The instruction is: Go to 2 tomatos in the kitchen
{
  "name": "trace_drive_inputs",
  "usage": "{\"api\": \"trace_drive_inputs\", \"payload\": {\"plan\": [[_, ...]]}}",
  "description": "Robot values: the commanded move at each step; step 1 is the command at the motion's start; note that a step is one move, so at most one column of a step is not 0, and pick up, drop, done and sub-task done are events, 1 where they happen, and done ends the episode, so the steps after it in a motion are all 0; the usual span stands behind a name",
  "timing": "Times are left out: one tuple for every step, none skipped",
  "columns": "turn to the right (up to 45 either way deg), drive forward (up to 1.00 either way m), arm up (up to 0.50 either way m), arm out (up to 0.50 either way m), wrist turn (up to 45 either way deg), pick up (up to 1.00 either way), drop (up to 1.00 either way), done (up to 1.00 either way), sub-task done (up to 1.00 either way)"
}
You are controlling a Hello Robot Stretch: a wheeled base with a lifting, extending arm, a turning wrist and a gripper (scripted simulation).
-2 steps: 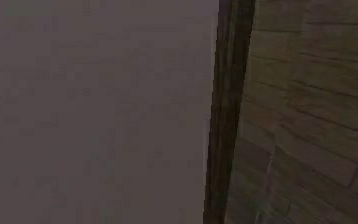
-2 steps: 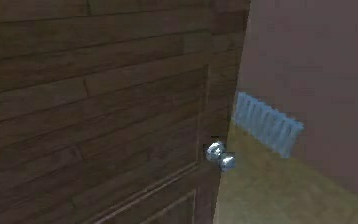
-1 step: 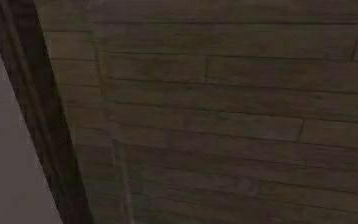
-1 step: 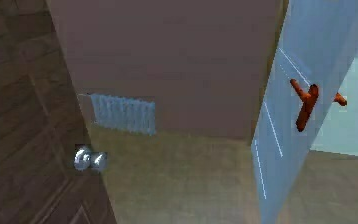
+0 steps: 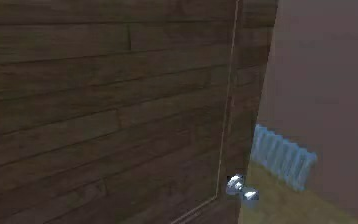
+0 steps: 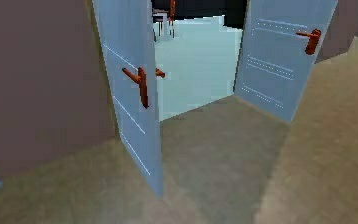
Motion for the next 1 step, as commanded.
{"api": "trace_drive_inputs", "payload": {"plan": [[45.0,0.0,0.0,0.0,0.0,0.0,0.0,0.0,0.0]]}}
